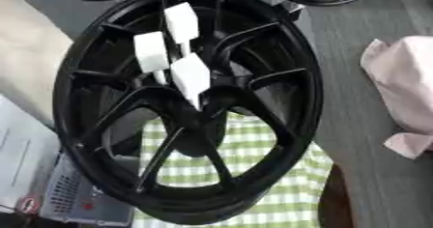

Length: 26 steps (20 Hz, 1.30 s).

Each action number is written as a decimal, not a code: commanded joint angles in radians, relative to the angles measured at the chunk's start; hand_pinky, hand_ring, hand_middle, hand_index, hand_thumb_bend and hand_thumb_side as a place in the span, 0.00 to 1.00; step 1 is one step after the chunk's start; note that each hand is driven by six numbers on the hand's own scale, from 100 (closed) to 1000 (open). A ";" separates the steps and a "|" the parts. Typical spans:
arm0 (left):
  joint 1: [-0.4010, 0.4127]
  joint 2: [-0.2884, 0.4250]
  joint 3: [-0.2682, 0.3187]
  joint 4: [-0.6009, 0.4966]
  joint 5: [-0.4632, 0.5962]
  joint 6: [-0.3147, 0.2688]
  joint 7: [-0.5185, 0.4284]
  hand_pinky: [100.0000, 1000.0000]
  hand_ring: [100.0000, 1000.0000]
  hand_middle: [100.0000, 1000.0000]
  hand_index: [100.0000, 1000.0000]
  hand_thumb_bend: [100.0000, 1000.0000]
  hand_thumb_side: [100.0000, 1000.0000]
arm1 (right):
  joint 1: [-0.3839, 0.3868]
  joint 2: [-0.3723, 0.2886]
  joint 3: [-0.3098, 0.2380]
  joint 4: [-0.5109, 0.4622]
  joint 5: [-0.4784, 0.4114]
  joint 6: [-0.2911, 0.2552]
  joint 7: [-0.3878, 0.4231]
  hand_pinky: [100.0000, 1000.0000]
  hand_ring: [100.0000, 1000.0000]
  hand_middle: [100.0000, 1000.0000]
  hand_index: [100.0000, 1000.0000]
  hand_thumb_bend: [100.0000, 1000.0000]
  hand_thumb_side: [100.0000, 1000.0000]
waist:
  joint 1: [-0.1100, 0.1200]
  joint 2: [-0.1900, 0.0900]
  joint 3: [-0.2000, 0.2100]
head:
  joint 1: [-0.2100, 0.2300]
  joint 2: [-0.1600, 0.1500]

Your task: Pull the pin out of the wheel hub.

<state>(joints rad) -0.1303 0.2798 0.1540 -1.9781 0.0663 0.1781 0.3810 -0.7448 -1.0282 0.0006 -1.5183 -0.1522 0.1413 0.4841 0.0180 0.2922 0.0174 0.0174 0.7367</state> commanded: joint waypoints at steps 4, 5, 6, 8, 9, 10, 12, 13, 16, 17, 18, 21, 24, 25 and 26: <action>-0.013 0.008 0.023 -0.022 -0.002 0.005 0.023 0.60 0.58 0.52 0.63 0.55 0.52 | 0.102 -0.031 -0.152 0.102 0.037 -0.008 -0.088 0.87 0.73 0.65 0.75 0.38 0.16 | 0.022 0.006 -0.019 | 0.034 -0.042; -0.015 0.009 0.023 -0.022 -0.001 0.005 0.025 0.60 0.58 0.52 0.63 0.55 0.52 | 0.125 -0.010 -0.172 0.115 0.051 -0.018 -0.102 0.90 0.78 0.72 0.81 0.42 0.20 | 0.025 0.009 -0.020 | 0.036 -0.047; -0.016 0.009 0.023 -0.022 0.000 0.006 0.026 0.60 0.58 0.52 0.63 0.55 0.52 | 0.147 0.010 -0.186 0.118 0.064 -0.029 -0.116 0.96 0.88 0.86 0.89 0.48 0.30 | 0.028 0.012 -0.020 | 0.038 -0.050; -0.018 0.010 0.022 -0.022 0.001 0.007 0.026 0.60 0.58 0.52 0.63 0.55 0.52 | 0.190 0.045 -0.213 0.109 0.089 -0.054 -0.142 0.98 0.92 0.90 0.91 0.41 0.42 | 0.031 0.014 -0.020 | 0.041 -0.054; -0.019 0.009 0.020 -0.022 0.002 0.007 0.026 0.60 0.58 0.52 0.63 0.55 0.52 | 0.213 0.062 -0.230 0.100 0.094 -0.068 -0.157 0.98 0.92 0.90 0.92 0.40 0.43 | 0.032 0.015 -0.020 | 0.041 -0.055; -0.021 0.009 0.019 -0.022 0.003 0.006 0.024 0.60 0.58 0.52 0.63 0.55 0.52 | 0.237 0.075 -0.245 0.089 0.095 -0.082 -0.171 0.98 0.92 0.89 0.91 0.39 0.47 | 0.032 0.015 -0.018 | 0.040 -0.056; -0.022 0.008 0.016 -0.022 0.005 0.006 0.021 0.60 0.58 0.52 0.63 0.55 0.52 | 0.284 0.094 -0.267 0.065 0.084 -0.109 -0.200 0.98 0.91 0.89 0.91 0.38 0.47 | 0.030 0.016 -0.013 | 0.036 -0.059; -0.022 0.007 0.014 -0.022 0.006 0.006 0.020 0.60 0.58 0.52 0.63 0.55 0.52 | 0.306 0.101 -0.275 0.051 0.076 -0.119 -0.214 0.98 0.91 0.88 0.91 0.38 0.47 | 0.028 0.016 -0.010 | 0.033 -0.058; -0.022 0.007 0.010 -0.022 0.008 0.006 0.016 0.60 0.58 0.52 0.63 0.55 0.52 | 0.373 0.115 -0.293 -0.002 0.054 -0.138 -0.255 0.97 0.90 0.87 0.90 0.39 0.46 | 0.024 0.014 -0.002 | 0.027 -0.052; -0.023 0.008 0.009 -0.022 0.008 0.006 0.014 0.60 0.58 0.52 0.63 0.55 0.52 | 0.395 0.120 -0.299 -0.019 0.045 -0.139 -0.268 0.97 0.89 0.85 0.88 0.40 0.44 | 0.022 0.014 0.001 | 0.024 -0.052; -0.023 0.008 0.007 -0.022 0.009 0.005 0.013 0.60 0.58 0.52 0.63 0.55 0.52 | 0.422 0.124 -0.305 -0.038 0.033 -0.140 -0.284 0.96 0.85 0.79 0.86 0.38 0.42 | 0.020 0.013 0.005 | 0.019 -0.051; -0.026 0.007 -0.002 -0.022 0.012 0.006 0.004 0.60 0.58 0.52 0.63 0.55 0.52 | 0.549 0.150 -0.318 -0.154 -0.063 -0.168 -0.376 0.94 0.77 0.69 0.77 0.33 0.36 | 0.014 0.010 0.027 | -0.003 -0.051; -0.027 0.005 -0.006 -0.022 0.011 0.005 -0.004 0.60 0.58 0.52 0.63 0.55 0.52 | 0.551 0.171 -0.294 -0.220 -0.142 -0.169 -0.415 0.95 0.78 0.69 0.77 0.30 0.34 | 0.011 0.009 0.035 | -0.006 -0.048; -0.027 0.004 -0.006 -0.022 0.010 0.005 -0.006 0.60 0.58 0.52 0.63 0.55 0.52 | 0.539 0.181 -0.285 -0.235 -0.162 -0.168 -0.422 0.95 0.78 0.69 0.77 0.29 0.34 | 0.011 0.008 0.037 | -0.006 -0.048; -0.028 0.003 -0.006 -0.022 0.009 0.005 -0.007 0.60 0.58 0.52 0.63 0.55 0.52 | 0.527 0.190 -0.276 -0.247 -0.181 -0.166 -0.427 0.95 0.77 0.68 0.76 0.26 0.33 | 0.011 0.008 0.039 | -0.005 -0.049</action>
<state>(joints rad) -0.1492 0.2716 0.1458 -1.9789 0.0747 0.1850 0.3793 -0.2084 -0.8204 -0.2735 -1.7281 -0.3037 -0.0244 0.0712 0.0330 0.3234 0.0568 0.0151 0.6925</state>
